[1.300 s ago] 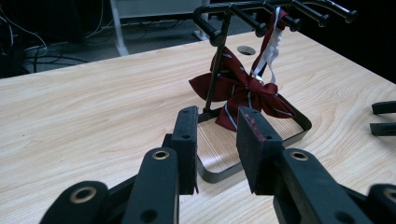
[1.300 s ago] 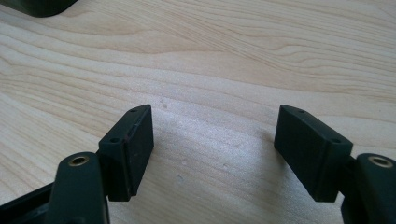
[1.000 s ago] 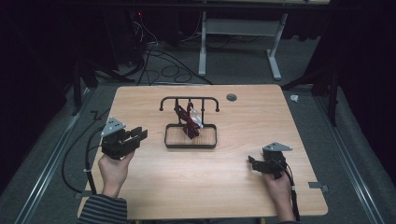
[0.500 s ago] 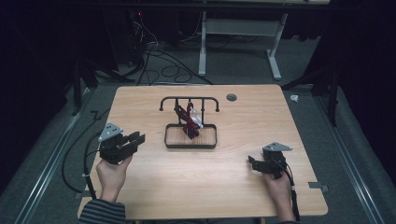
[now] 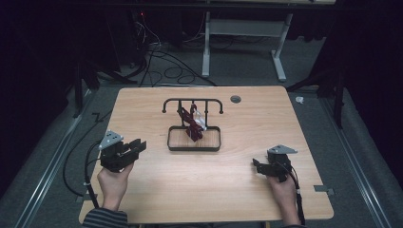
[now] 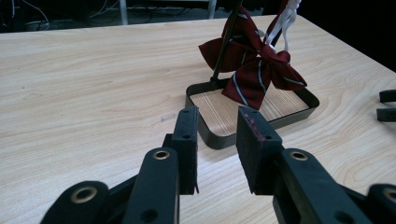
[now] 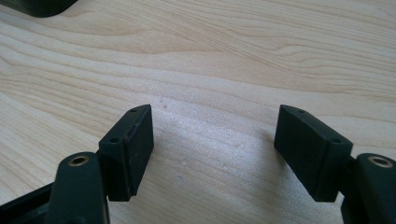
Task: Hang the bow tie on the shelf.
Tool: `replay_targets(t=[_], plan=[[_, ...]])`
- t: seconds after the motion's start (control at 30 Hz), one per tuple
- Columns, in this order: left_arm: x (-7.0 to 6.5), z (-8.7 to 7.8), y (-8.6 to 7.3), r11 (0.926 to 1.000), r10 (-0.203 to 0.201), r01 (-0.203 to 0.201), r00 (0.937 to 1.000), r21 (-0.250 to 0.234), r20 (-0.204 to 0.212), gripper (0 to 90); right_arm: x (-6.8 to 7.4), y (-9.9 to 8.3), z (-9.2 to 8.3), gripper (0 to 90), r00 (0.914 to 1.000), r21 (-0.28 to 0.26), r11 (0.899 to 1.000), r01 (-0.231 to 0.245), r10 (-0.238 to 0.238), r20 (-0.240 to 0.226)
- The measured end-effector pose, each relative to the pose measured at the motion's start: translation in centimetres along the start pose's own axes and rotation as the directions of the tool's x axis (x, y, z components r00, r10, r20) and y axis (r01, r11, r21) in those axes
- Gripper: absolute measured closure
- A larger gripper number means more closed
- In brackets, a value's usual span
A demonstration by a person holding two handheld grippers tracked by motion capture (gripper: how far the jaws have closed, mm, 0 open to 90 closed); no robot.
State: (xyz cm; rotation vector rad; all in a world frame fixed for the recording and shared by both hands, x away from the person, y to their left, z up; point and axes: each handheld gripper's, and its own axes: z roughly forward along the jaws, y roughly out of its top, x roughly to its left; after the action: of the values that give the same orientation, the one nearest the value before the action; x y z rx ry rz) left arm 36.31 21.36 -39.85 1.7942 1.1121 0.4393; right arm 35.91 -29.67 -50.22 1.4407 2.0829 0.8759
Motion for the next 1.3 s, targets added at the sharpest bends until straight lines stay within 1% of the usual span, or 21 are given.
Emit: replay_targets(t=[0.23, 0.4, 0.6, 0.67, 0.93, 1.07, 1.3], plan=[[0.0, 0.0, -0.6, 1.0000, -0.004, 0.004, 1.0000, 0.005, -0.003, 69.5, 0.0, 0.0, 0.0, 29.6, 1.0000, 0.000, 1.000, 0.001, -0.001, 0.000], [0.3, 0.1, -1.3, 0.9995, -0.029, 0.029, 0.9996, 0.009, 0.005, 69.4, 0.0, 0.0, 0.0, 29.6, 1.0000, 0.000, 1.000, 0.001, -0.001, 0.000], [0.3, 0.1, -1.6, 0.9994, -0.034, 0.034, 0.9994, 0.009, 0.008, 69.5, 0.0, 0.0, 0.0, 29.6, 1.0000, 0.000, 1.000, 0.000, 0.000, 0.000], [0.3, 0.3, -1.9, 0.9991, -0.041, 0.041, 0.9991, 0.014, 0.007, 69.5, 0.0, 0.0, 0.0, 29.6, 1.0000, 0.000, 1.000, 0.001, -0.001, 0.000], [0.3, 0.5, -2.6, 0.9987, -0.046, 0.046, 0.9989, 0.023, 0.012, 69.1, 0.0, 0.0, 0.0, 29.6, 1.0000, 0.000, 1.000, 0.001, -0.001, 0.000], [0.4, 0.7, -3.1, 0.9978, -0.059, 0.058, 0.9981, 0.030, 0.016, 68.9, 0.0, 0.0, 0.0, 29.7, 1.0000, 0.000, 1.000, 0.001, -0.001, 0.000], [0.4, 0.9, -3.6, 0.9977, -0.058, 0.058, 0.9982, 0.037, 0.015, 68.8, 0.0, 0.0, 0.0, 29.6, 1.0000, 0.000, 1.000, 0.001, -0.001, 0.000]])
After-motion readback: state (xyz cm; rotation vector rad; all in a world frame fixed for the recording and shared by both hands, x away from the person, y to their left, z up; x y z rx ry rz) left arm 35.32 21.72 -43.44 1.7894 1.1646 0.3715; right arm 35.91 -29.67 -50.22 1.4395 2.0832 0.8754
